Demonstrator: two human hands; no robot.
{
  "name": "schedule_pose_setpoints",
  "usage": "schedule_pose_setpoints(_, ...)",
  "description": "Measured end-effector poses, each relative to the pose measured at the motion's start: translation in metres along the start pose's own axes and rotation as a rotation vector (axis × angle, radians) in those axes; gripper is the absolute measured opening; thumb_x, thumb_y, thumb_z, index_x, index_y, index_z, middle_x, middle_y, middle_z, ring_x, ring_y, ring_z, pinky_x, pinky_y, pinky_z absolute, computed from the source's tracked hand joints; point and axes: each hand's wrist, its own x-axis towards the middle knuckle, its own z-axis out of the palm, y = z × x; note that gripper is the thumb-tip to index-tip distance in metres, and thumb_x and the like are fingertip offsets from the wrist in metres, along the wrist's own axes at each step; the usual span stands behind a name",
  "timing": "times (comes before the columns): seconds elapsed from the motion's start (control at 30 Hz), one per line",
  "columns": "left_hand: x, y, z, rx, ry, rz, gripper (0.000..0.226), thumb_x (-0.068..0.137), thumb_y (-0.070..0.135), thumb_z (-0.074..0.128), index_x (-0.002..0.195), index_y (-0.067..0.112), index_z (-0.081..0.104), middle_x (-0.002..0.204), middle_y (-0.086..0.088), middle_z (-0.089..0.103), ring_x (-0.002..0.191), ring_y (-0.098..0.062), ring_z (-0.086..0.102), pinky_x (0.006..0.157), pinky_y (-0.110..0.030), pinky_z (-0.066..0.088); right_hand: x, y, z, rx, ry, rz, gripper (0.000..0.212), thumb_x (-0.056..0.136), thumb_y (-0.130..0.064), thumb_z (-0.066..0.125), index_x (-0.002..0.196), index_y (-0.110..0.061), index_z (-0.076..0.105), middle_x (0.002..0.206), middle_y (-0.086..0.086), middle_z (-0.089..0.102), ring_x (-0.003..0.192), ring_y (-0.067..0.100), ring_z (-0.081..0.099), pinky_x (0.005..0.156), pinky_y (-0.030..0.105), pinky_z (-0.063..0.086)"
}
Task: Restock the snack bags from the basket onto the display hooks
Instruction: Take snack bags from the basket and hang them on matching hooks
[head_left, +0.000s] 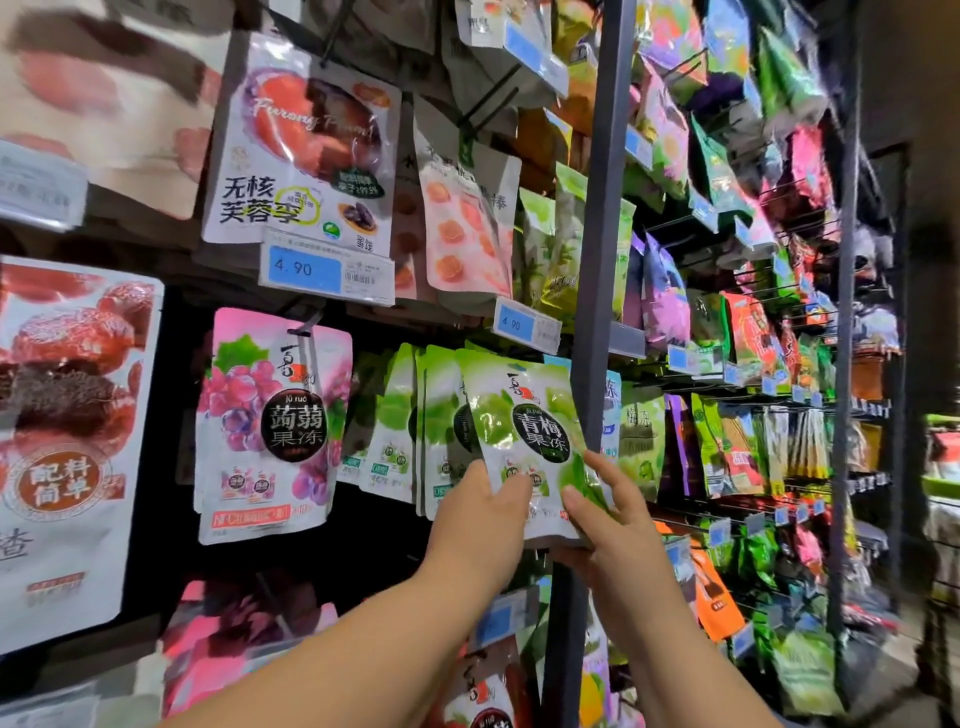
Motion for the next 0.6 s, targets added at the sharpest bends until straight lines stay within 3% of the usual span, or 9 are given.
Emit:
schedule_pose_setpoints(0.07, 0.007, 0.003, -0.001, 0.04, -0.009, 0.003, 0.021, 0.098, 0.032, 0.05, 0.112, 0.02, 0.06, 0.107, 0.003, 0.065, 0.096, -0.016, 0.059, 0.075, -0.026, 0.044, 0.005, -0.001, 0.004, 0.011, -0.004, 0.005, 0.038, 0.095, -0.012, 0.062, 0.126, -0.035, 0.061, 0.107, 0.009, 0.074, 0.091, 0.026, 0.067, 0.071, 0.037, 0.053)
schedule_pose_setpoints(0.13, 0.014, 0.005, -0.004, 0.102, -0.006, 0.014, 0.025, 0.099, 0.035, 0.05, 0.117, 0.02, 0.059, 0.112, 0.003, 0.064, 0.099, -0.018, 0.058, 0.074, -0.027, 0.044, 0.01, -0.002, 0.007, 0.003, -0.006, 0.004, 0.037, 0.096, -0.013, 0.06, 0.126, -0.034, 0.061, 0.102, 0.005, 0.076, 0.084, 0.023, 0.066, 0.07, 0.036, 0.05)
schedule_pose_setpoints(0.2, 0.019, 0.005, -0.005, 0.136, 0.002, 0.017, 0.027, 0.1, 0.037, 0.05, 0.119, 0.02, 0.059, 0.112, 0.002, 0.064, 0.099, -0.018, 0.059, 0.076, -0.028, 0.046, 0.014, -0.003, 0.01, -0.011, -0.018, 0.009, 0.036, 0.097, -0.014, 0.059, 0.126, -0.036, 0.061, 0.103, 0.002, 0.076, 0.084, 0.02, 0.067, 0.07, 0.033, 0.05)
schedule_pose_setpoints(0.3, 0.024, 0.004, -0.008, 0.147, 0.024, 0.011, 0.027, 0.099, 0.038, 0.052, 0.116, 0.019, 0.06, 0.111, 0.0, 0.066, 0.1, -0.02, 0.061, 0.082, -0.032, 0.048, 0.018, -0.003, 0.014, -0.011, -0.025, 0.027, 0.036, 0.097, -0.015, 0.059, 0.126, -0.036, 0.061, 0.109, 0.002, 0.075, 0.101, 0.024, 0.069, 0.072, 0.031, 0.055)
schedule_pose_setpoints(0.4, 0.028, 0.0, -0.01, 0.132, 0.018, 0.004, 0.024, 0.098, 0.038, 0.054, 0.112, 0.02, 0.061, 0.106, 0.001, 0.068, 0.098, -0.021, 0.063, 0.089, -0.037, 0.053, 0.023, -0.003, 0.017, 0.0, -0.025, 0.04, 0.035, 0.098, -0.012, 0.058, 0.123, -0.035, 0.061, 0.105, 0.001, 0.076, 0.096, 0.022, 0.071, 0.069, 0.031, 0.056)
schedule_pose_setpoints(0.6, 0.034, -0.006, -0.014, 0.109, -0.002, 0.009, 0.025, 0.095, 0.043, 0.057, 0.11, 0.024, 0.063, 0.105, 0.002, 0.07, 0.096, -0.021, 0.067, 0.087, -0.043, 0.056, 0.029, 0.002, 0.019, -0.017, -0.022, 0.043, 0.033, 0.098, -0.014, 0.058, 0.122, -0.036, 0.06, 0.104, 0.001, 0.076, 0.089, 0.021, 0.07, 0.075, 0.035, 0.053)
